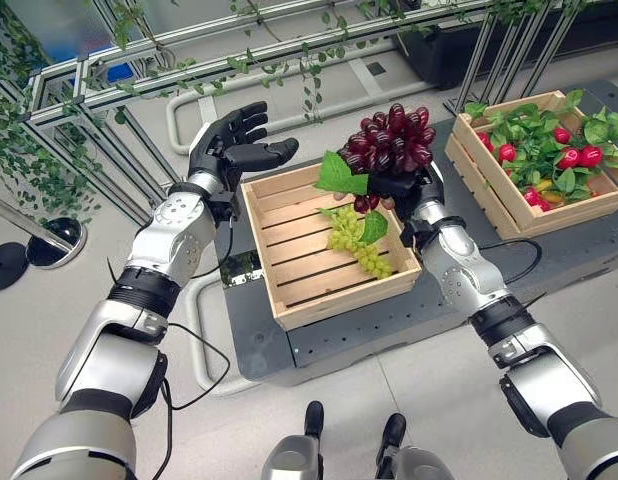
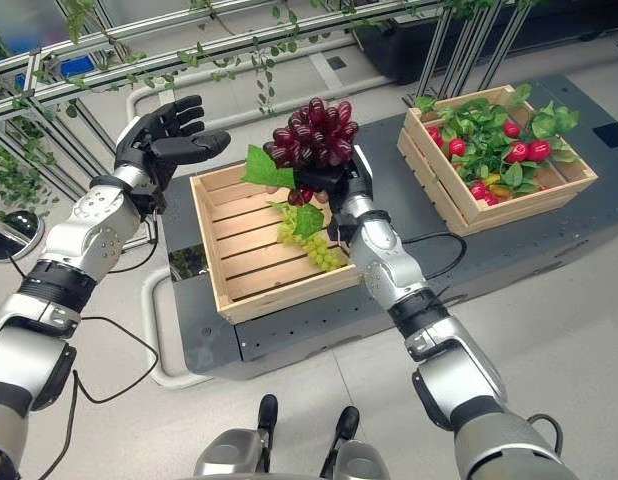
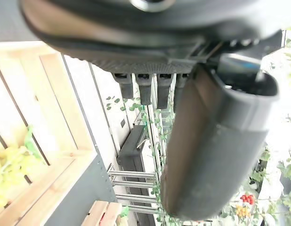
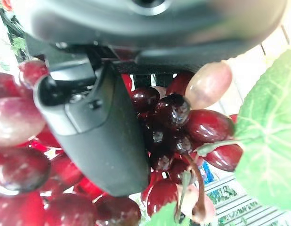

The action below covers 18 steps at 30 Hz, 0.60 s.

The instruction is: Pick up the fruits from the basket on one side to the basket on the other side

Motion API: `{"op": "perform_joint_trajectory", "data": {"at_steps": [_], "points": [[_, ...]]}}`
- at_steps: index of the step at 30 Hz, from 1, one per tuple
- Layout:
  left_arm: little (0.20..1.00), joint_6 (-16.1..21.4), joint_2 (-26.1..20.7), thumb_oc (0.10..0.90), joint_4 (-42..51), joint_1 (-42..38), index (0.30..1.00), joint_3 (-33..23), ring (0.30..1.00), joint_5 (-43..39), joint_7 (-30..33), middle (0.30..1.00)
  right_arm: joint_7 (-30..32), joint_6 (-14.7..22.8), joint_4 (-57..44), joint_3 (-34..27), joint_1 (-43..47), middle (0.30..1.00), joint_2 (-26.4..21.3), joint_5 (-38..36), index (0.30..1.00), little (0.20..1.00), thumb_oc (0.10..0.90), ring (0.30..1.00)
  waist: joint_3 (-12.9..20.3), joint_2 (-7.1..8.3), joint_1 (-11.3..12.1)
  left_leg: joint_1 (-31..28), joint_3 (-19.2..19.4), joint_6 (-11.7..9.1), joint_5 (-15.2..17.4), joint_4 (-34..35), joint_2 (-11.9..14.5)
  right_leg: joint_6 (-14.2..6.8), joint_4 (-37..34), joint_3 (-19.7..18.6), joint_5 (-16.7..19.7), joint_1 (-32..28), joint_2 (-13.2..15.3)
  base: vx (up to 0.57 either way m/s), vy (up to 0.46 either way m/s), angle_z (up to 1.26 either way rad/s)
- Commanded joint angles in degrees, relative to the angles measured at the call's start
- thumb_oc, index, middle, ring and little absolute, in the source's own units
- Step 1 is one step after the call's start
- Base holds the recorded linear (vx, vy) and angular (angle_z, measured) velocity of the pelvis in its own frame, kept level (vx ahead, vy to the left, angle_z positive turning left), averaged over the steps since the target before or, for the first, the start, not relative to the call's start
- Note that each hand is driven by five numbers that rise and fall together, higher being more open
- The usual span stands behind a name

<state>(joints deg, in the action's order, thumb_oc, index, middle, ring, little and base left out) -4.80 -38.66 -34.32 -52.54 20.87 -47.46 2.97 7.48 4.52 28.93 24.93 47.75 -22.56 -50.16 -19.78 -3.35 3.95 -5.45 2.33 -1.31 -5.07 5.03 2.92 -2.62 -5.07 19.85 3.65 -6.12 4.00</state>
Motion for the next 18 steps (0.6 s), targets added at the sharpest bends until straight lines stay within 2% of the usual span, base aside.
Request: {"op": "perform_joint_trajectory", "data": {"at_steps": [1, 8, 11, 15, 18], "points": [[0.900, 6.09, -0.68, 0.800, -3.36, 4.11, 0.900, -3.24, 0.900, -0.73, -2.46, 0.900, -1.43, 9.79, -2.03, -2.73, -3.17, 0.300, 2.28, -0.59, 0.300, 0.300, 0.400, 0.300, 18.58, 1.19, -0.69, -2.09, 4.01, 1.42, 6.48, -0.03, -3.67, -0.82, 0.07, -3.20, -2.98, -2.24, 1.95, 0.02, -0.024, -0.07], [0.900, 10.21, 1.54, 0.800, 2.30, 8.69, 0.900, -6.46, 0.900, -3.47, -2.49, 0.900, -1.80, 10.71, -2.68, -4.51, -6.91, 0.300, 0.25, 3.48, 0.300, 0.300, 0.400, 0.300, 18.46, 1.87, -1.47, -2.47, 4.62, 1.34, 6.86, -0.03, -3.32, -0.49, 0.07, -4.22, -3.08, -2.19, 1.41, 0.02, -0.031, -0.06], [0.900, 9.34, 4.22, 0.800, 8.14, 12.91, 0.900, -7.94, 0.900, -3.25, -3.30, 0.900, -2.14, 11.36, -4.93, -6.17, -9.96, 0.300, 0.14, 6.28, 0.300, 0.300, 0.400, 0.300, 18.25, 2.24, -1.81, -2.54, 4.91, 1.36, 7.00, -0.03, -3.09, -0.33, 0.07, -4.59, -3.09, -2.03, 1.16, 0.01, -0.044, -0.08], [0.900, 8.34, 10.31, 0.800, 20.73, 23.76, 0.900, -9.28, 0.900, 1.96, -4.52, 0.900, -2.55, 12.00, -11.97, -9.55, -17.56, 0.300, 0.57, 12.66, 0.300, 0.300, 0.400, 0.300, 17.54, 3.04, -2.43, -2.97, 5.65, 1.62, 7.22, -0.03, -2.57, -0.01, 0.07, -5.67, -3.02, -1.86, 0.46, 0.00, -0.062, -0.17], [0.900, 9.33, 12.28, 0.800, 24.85, 28.61, 0.900, -8.93, 0.900, 7.26, -5.31, 0.900, -3.92, 12.18, -15.08, -11.25, -21.50, 0.300, 0.82, 14.21, 0.300, 0.300, 0.400, 0.300, 17.23, 3.44, -2.95, -3.44, 6.28, 1.86, 7.39, -0.03, -2.22, 0.18, 0.07, -6.55, -3.01, -1.90, -0.01, 0.02, -0.065, -0.27]]}}
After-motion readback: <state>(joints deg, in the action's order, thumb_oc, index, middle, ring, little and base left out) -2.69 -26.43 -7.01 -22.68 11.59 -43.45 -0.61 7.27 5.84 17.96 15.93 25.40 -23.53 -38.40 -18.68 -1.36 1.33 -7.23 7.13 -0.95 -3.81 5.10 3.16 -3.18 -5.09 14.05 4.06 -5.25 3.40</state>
